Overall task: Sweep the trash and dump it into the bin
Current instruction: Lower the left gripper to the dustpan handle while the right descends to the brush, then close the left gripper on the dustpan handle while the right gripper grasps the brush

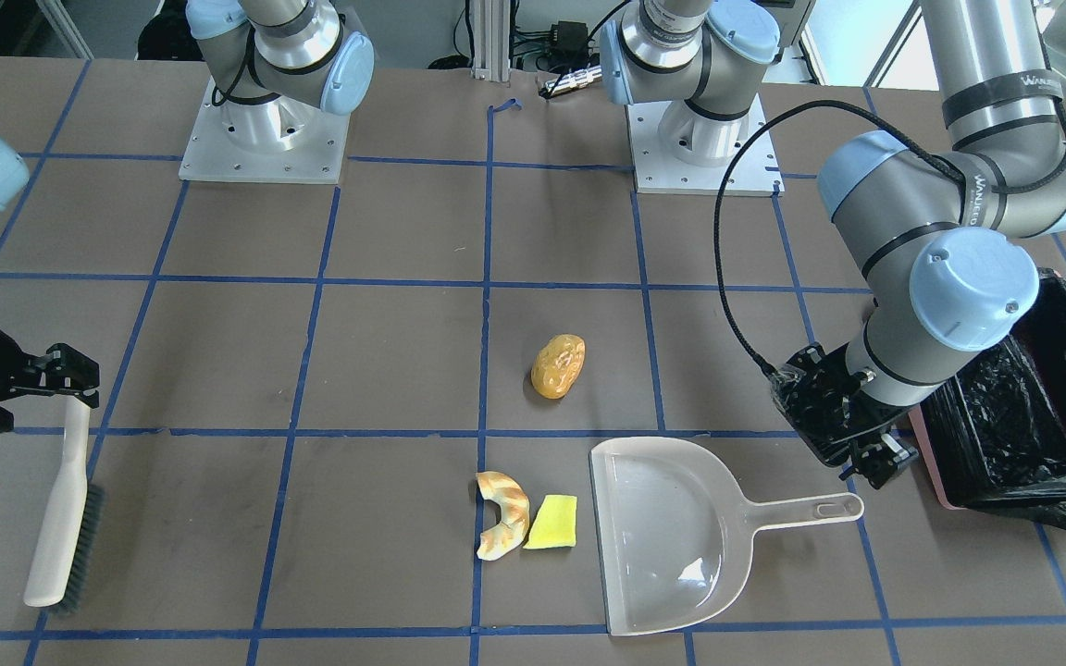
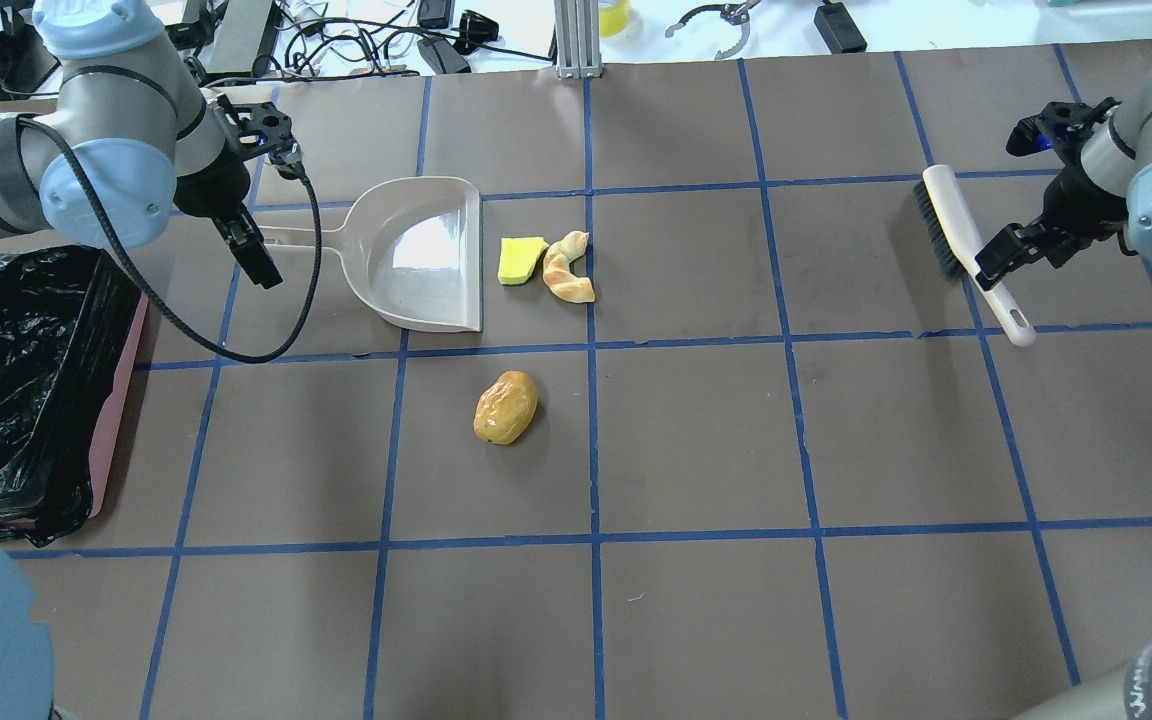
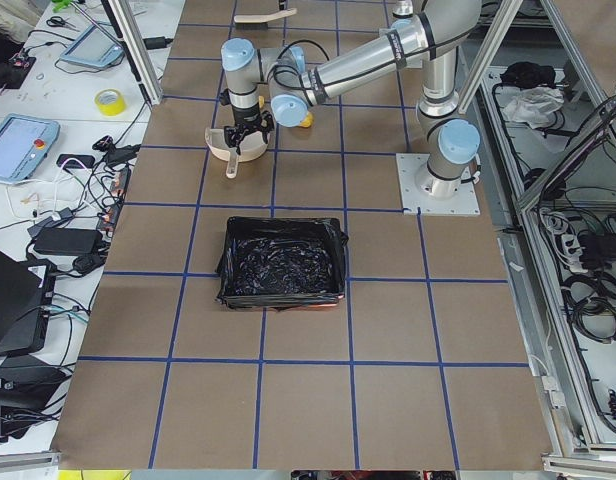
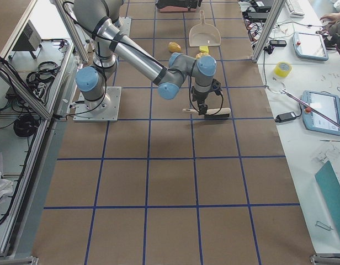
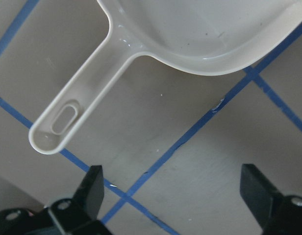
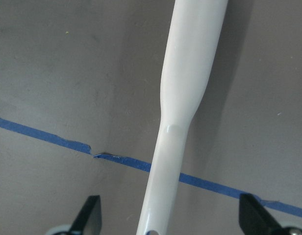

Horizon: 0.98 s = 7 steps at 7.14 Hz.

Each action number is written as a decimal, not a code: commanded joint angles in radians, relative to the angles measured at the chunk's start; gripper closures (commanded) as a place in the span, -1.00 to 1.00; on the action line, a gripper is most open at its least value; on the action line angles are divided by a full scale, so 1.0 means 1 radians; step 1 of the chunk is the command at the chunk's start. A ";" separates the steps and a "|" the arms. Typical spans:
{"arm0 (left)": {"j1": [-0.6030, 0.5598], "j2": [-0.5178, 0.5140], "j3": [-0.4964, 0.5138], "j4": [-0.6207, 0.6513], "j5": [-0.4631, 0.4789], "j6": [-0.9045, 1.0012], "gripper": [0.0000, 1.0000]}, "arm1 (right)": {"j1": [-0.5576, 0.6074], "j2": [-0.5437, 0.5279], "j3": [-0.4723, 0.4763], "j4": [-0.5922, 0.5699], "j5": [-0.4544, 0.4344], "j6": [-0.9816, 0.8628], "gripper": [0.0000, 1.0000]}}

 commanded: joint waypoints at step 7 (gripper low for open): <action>0.001 -0.161 -0.008 0.328 -0.017 0.364 -0.93 | -0.001 0.005 0.060 -0.051 -0.013 0.060 -0.42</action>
